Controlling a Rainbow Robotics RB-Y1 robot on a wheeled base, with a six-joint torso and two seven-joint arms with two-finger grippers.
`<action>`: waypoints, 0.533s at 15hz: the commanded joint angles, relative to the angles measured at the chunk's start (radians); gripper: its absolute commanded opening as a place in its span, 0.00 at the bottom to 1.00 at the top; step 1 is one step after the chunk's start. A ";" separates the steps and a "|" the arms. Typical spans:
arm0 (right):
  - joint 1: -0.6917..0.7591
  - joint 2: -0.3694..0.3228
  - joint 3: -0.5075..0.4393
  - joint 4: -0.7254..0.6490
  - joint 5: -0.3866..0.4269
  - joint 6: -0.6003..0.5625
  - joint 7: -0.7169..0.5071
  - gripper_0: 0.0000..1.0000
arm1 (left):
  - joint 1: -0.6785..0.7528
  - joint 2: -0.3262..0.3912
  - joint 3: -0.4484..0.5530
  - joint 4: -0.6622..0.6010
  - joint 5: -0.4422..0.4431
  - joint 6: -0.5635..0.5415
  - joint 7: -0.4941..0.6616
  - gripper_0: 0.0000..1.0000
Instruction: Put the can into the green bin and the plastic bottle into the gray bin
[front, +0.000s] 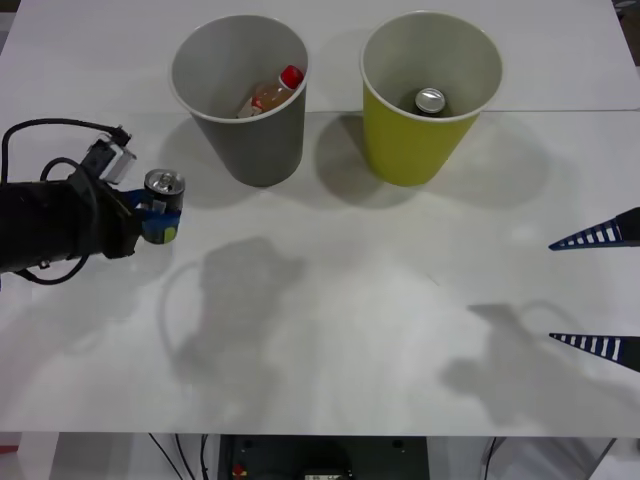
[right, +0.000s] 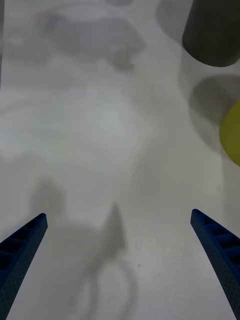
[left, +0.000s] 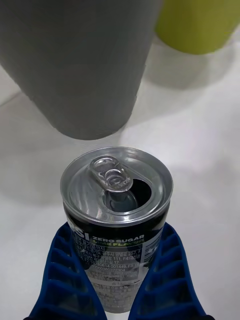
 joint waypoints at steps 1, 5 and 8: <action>0.000 0.000 0.000 0.000 0.000 0.000 0.000 1.00 | -0.064 0.050 0.006 -0.055 0.056 -0.114 0.021 0.00; 0.000 0.000 0.000 0.000 0.000 0.000 0.000 1.00 | -0.194 0.073 0.024 -0.104 0.143 -0.287 0.051 0.00; 0.000 0.000 0.000 0.000 0.000 0.000 0.000 1.00 | -0.334 0.073 0.023 -0.124 0.169 -0.450 0.126 0.00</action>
